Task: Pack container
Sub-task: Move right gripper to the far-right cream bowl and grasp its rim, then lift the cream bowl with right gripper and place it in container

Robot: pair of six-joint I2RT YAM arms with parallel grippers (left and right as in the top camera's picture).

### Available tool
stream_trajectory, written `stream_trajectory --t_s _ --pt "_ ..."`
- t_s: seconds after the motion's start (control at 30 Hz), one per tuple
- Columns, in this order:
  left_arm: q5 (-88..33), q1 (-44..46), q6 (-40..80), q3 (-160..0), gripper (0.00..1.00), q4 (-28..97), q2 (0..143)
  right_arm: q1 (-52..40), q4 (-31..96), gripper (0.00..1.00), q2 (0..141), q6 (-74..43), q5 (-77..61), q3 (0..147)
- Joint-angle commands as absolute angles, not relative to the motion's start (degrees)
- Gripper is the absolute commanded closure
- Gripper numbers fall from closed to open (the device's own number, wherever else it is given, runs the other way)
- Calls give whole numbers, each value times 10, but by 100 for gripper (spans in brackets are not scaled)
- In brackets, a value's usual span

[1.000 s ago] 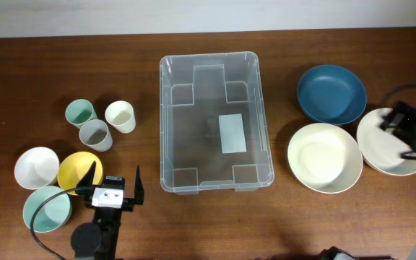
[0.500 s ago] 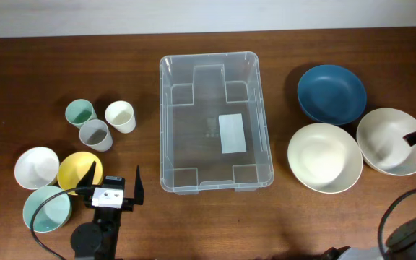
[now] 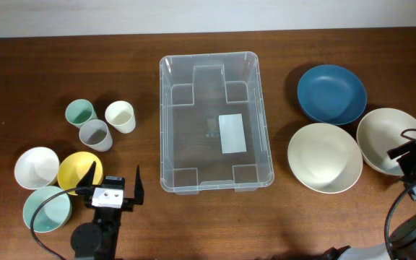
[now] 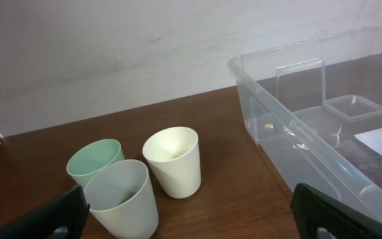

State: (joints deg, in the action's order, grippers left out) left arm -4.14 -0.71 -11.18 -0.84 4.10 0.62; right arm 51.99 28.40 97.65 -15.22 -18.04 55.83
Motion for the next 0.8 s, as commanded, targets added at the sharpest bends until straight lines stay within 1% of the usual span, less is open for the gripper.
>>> stream_trajectory --t_s 0.0,0.07,0.13,0.3,0.33,0.4,0.53,0.57,0.67,0.7,0.77 --pt "-48 -9 -121 -5 0 41 3 522 260 0 981 -176 -171 540" --pt "-48 -9 -121 -5 0 41 3 522 250 2 982 -187 -171 535" --pt "-48 -9 -121 -5 0 41 3 522 242 7 986 -190 -171 533" --pt "-48 -9 -121 -5 0 41 3 522 239 33 1009 -217 -153 533" --pt "-48 -9 -121 -5 0 41 3 522 239 37 1014 -217 -153 533" --pt "-48 -9 -121 -5 0 41 3 522 237 41 1023 -217 -154 533" --pt "-48 -9 -121 -5 0 41 3 522 237 60 1026 -217 -154 533" --pt "-48 -9 -121 -5 0 41 3 522 237 62 1026 -217 -154 533" --pt "-48 -9 -121 -5 0 41 3 522 237 73 1026 -217 -154 533" --pt "-48 -9 -121 -5 0 41 3 522 237 80 1026 -217 -154 533" --pt "-48 -9 -121 -5 0 41 3 522 237 88 1026 -217 -154 533"
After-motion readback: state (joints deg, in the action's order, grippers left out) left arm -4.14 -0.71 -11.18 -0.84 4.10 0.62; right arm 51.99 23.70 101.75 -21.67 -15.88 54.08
